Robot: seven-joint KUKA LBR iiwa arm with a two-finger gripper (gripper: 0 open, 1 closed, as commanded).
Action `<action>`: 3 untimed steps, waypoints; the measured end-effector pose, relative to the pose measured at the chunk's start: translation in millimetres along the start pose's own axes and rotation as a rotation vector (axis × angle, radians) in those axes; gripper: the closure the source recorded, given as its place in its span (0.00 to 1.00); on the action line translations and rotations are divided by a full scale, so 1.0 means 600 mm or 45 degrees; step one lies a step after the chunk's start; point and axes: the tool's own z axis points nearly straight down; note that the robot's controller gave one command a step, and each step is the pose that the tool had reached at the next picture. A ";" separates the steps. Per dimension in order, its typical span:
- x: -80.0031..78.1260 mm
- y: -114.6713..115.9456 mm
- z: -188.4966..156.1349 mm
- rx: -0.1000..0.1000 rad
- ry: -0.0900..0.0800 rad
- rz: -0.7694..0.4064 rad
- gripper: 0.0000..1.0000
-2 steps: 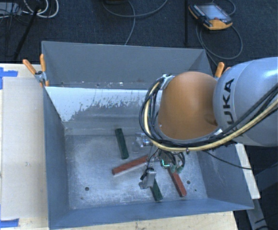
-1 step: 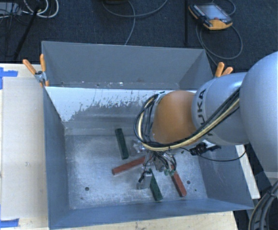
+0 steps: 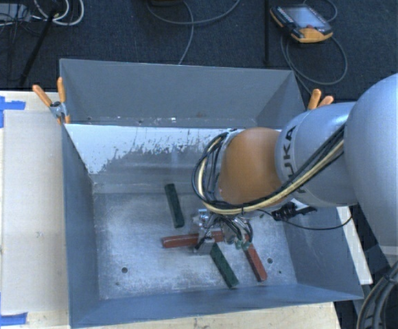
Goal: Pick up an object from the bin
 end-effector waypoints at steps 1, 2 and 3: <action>-0.019 -0.012 -0.091 0.001 -0.005 -0.501 1.00; 0.034 -0.087 -0.022 0.000 0.002 -1.023 1.00; 0.044 -0.115 -0.254 0.005 -0.009 -1.014 1.00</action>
Offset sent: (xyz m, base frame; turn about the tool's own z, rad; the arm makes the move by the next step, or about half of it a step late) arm 0.0105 -0.0069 0.0534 -0.3932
